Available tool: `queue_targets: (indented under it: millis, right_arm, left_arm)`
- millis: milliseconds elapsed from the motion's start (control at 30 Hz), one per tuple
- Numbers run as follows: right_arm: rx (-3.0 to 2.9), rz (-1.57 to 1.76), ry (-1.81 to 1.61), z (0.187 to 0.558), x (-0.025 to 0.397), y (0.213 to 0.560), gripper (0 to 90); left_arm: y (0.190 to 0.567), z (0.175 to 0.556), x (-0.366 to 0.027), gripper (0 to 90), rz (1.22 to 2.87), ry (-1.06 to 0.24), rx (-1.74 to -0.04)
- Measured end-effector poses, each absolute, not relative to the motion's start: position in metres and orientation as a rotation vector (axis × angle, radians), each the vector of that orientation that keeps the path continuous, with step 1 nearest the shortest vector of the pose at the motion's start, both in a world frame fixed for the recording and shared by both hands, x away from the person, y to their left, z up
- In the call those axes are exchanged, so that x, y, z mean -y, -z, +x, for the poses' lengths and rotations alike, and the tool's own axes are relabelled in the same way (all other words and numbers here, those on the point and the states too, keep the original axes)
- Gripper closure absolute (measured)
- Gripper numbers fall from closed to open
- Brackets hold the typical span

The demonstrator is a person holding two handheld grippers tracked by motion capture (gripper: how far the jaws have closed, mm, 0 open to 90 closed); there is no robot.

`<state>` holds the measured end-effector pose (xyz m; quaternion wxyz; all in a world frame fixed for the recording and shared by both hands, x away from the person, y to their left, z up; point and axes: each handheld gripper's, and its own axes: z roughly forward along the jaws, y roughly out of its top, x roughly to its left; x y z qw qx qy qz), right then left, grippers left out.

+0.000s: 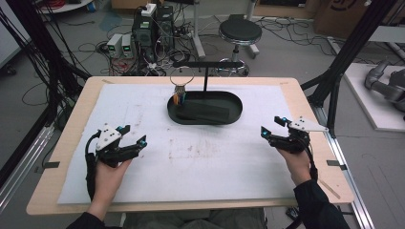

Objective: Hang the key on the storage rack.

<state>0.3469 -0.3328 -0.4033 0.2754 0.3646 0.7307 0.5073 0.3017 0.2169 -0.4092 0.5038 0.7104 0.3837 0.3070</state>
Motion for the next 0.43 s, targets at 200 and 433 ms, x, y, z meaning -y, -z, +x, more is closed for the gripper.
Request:
queue_targets:
  millis: [200,433]
  right_arm:
    - [-1.964,0.982,-1.365,0.3461,0.333,0.4031,27.3]
    - [-1.968,0.99,-1.362,0.3474,0.3347,0.404,27.2]
  left_arm:
    - [0.4101,0.3025,-0.2151,29.2,1.718,-0.736,-0.925]
    - [0.4108,0.3054,-0.2141,28.8,1.721,-0.728,-0.926]
